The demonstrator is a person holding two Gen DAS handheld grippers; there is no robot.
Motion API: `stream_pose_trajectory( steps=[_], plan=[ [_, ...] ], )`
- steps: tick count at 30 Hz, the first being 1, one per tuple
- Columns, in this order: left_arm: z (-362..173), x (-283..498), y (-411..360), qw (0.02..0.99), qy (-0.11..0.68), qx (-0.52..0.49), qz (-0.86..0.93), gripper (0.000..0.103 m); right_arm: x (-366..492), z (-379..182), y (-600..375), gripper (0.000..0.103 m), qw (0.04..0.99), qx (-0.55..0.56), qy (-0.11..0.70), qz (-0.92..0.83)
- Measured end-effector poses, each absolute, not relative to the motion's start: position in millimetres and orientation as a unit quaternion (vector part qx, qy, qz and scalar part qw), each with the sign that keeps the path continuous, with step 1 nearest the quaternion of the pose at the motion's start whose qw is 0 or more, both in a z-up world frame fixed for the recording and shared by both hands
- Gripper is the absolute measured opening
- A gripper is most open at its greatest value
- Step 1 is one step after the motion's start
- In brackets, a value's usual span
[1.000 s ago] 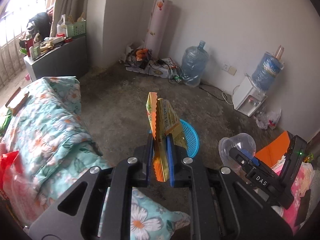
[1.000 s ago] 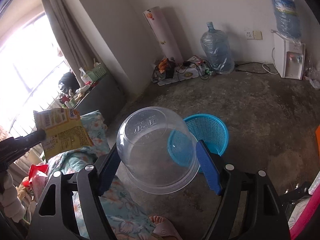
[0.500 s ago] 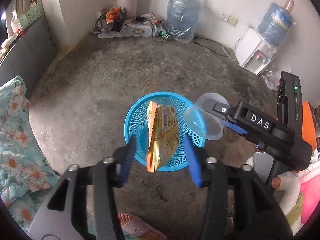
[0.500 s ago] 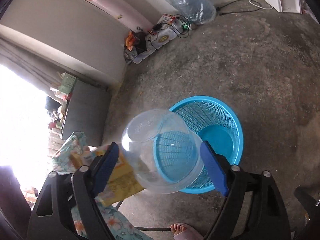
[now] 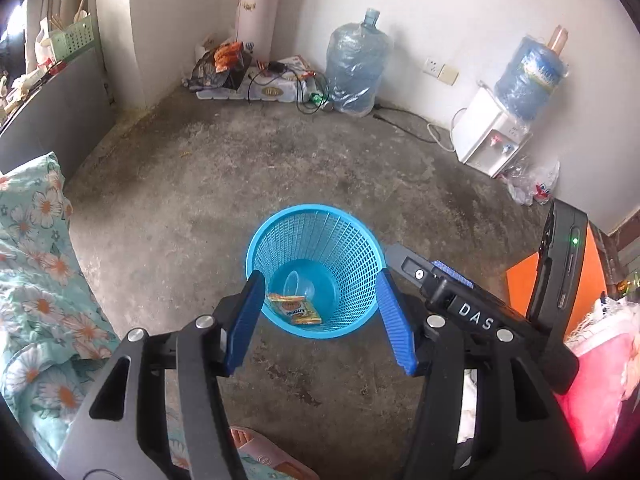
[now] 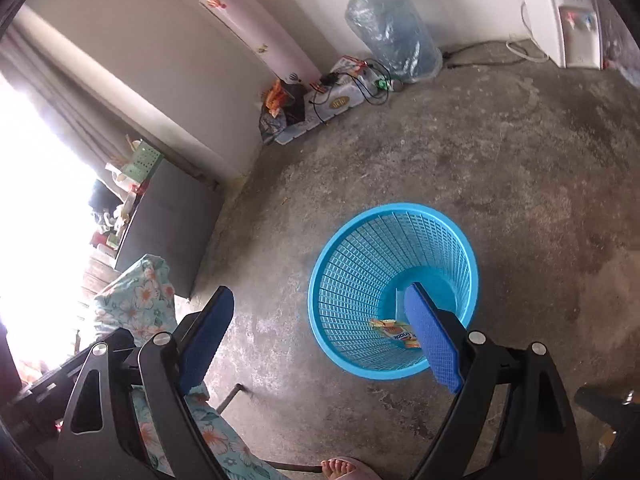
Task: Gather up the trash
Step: 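Open both grippers to drop the bag and bowl into the wastebasket, then move both tools back over the pile on the bed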
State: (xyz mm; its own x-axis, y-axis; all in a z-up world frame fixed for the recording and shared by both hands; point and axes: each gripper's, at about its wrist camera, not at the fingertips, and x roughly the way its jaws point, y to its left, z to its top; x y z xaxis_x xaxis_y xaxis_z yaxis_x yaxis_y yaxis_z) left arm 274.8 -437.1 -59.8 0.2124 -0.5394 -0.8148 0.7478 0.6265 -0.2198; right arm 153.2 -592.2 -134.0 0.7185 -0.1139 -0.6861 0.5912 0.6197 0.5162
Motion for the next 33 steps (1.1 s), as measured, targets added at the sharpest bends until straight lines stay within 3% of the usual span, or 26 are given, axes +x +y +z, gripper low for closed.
stream_pose_trajectory(
  steps=[7,12,26,33],
  plan=[
    [16,243,-344,0.802,0.406,0.067,-0.434,0.065,122,-53,-529,0.092,0.892,0.297,0.27,-0.209],
    [52,208,-275,0.82,0.377,0.063,-0.427,0.07,107,-23,-492,0.093,0.896,0.283,0.285,-0.189],
    [105,137,-46,0.915,0.288,-0.033,-0.28,0.07,80,31,-379,0.096,0.93,0.163,0.297,-0.14],
    [116,99,73,0.947,0.257,-0.082,-0.172,0.071,80,50,-334,0.096,0.944,0.18,0.276,-0.031]
  ],
)
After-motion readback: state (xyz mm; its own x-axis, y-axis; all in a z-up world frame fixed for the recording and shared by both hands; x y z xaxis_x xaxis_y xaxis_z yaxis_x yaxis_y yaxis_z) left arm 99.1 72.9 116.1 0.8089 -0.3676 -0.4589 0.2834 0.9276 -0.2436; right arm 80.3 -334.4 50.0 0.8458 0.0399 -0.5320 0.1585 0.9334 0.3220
